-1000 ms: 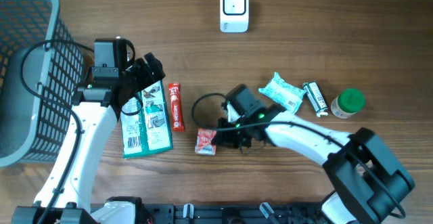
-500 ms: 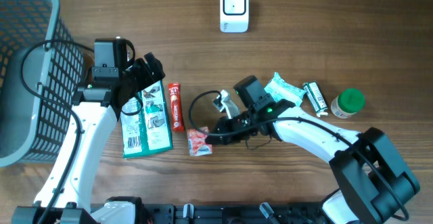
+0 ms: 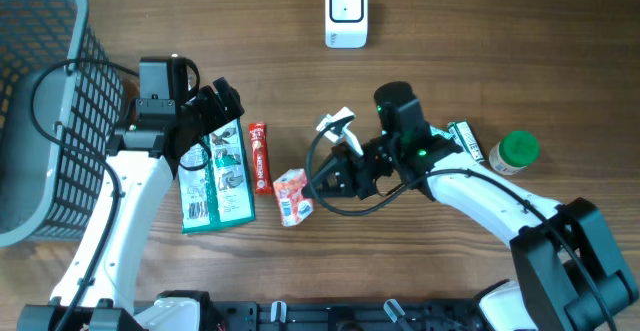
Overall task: Scan the item barcode
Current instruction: 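Close the right gripper on the carton and lift it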
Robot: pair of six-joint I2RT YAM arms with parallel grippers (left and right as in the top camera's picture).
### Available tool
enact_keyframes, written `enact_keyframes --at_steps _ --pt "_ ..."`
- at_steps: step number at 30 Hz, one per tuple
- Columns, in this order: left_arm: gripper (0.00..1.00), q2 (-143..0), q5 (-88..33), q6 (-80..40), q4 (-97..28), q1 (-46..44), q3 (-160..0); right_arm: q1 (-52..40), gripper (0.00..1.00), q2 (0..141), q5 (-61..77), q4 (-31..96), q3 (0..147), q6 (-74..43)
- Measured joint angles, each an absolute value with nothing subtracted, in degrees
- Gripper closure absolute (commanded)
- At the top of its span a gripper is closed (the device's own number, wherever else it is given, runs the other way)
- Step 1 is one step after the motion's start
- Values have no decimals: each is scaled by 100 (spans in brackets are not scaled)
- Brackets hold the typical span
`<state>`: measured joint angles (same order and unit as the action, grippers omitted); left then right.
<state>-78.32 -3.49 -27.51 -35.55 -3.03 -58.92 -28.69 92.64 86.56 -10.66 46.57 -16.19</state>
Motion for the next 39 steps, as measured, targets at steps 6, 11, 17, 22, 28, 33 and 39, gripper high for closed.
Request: enact_keyframes --at_steps 6,11,17,22,28,33,39 --pt "0 -7832 -349 -2751 -3555 -303 -5892 -2613 96 9260 8934 -1839 4646 -2198" --pt "0 -7832 -349 -2751 -3555 -303 -5892 -2561 96 9251 8936 -2508 4648 -2788" --pt "0 -7832 -349 -2751 -3555 -303 -5892 -2558 96 9251 8934 -2838 4646 -3068" --pt "0 -7832 -349 -2751 -3555 -303 -5892 -2362 96 9251 8866 -3562 4646 -3697" --pt "0 -7832 -349 -2751 -3555 -303 -5892 -1566 95 9249 8230 -4014 4678 -4816" --pt "0 -7832 -349 -2751 -3555 -303 -5892 -1413 96 9249 6807 -2919 4731 -4888" --pt "0 -7832 -349 -2751 -3557 -303 -5892 -1420 96 9247 4936 -1111 4753 -3553"
